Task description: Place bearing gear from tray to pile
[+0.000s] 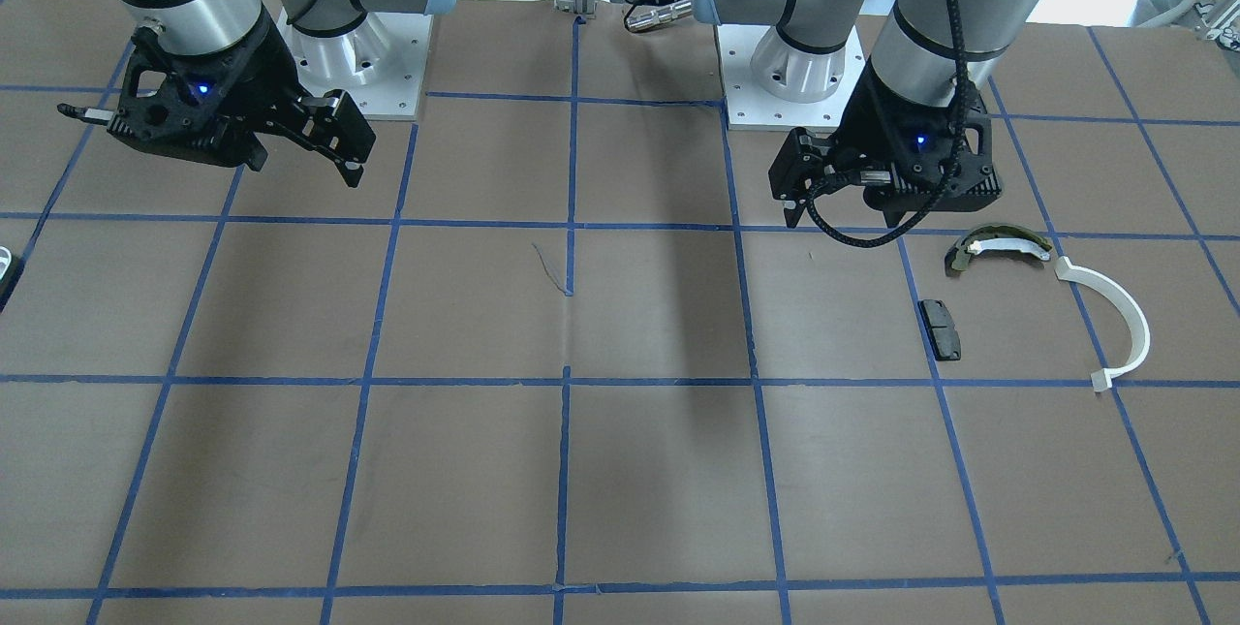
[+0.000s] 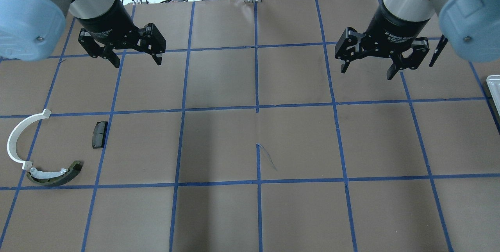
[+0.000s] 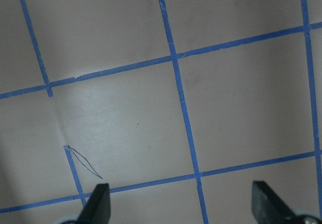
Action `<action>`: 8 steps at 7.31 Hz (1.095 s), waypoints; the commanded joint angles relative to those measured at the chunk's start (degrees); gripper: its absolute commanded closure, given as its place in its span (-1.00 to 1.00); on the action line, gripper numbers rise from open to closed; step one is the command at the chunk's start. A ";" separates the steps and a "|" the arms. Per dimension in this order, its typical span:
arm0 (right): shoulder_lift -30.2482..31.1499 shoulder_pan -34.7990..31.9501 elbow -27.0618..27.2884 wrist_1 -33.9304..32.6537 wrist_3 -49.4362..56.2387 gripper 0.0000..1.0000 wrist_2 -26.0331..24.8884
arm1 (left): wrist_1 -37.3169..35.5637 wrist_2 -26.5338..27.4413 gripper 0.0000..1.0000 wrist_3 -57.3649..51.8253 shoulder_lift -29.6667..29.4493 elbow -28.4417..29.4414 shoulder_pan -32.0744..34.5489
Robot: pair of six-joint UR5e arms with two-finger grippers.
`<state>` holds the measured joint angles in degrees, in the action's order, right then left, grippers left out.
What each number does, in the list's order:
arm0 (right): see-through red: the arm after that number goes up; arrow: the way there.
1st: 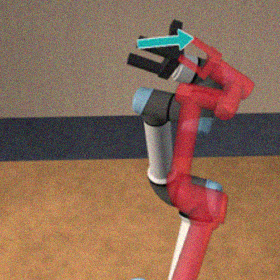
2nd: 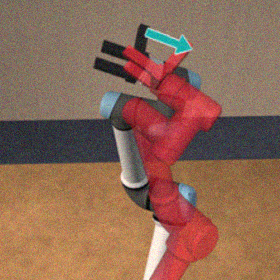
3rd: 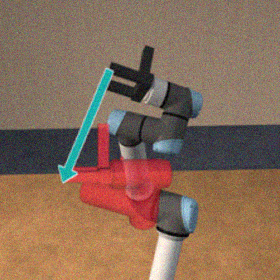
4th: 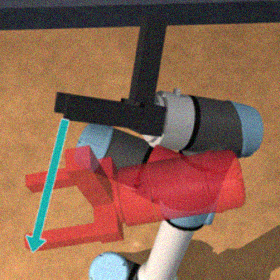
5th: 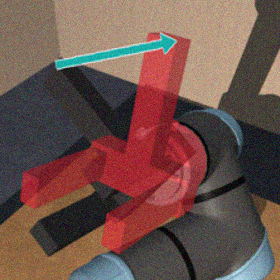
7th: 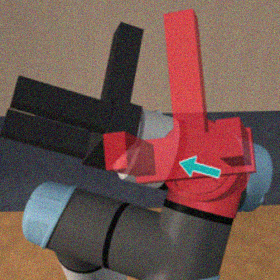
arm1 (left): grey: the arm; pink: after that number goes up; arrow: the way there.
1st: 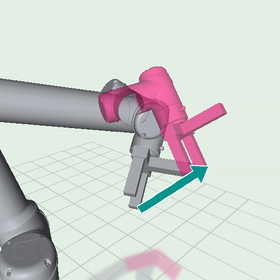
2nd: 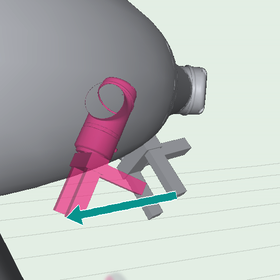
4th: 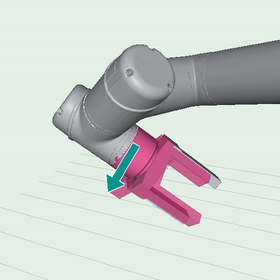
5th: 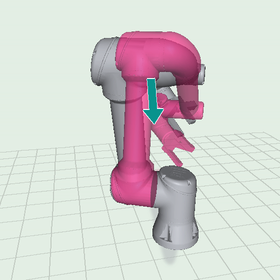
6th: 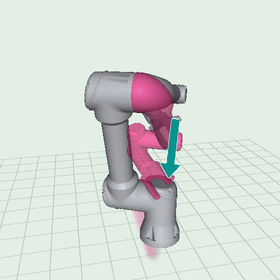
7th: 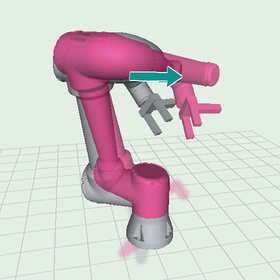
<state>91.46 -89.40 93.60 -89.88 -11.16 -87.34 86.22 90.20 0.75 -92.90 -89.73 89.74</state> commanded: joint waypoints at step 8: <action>-0.31 0.54 0.01 -0.55 2.55 -1.00 0.06 | -0.09 -0.02 -1.00 -0.05 -0.27 0.43 0.00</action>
<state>91.39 -88.89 93.61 -90.20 -8.73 -87.65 86.13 90.17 0.71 -93.17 -89.28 89.74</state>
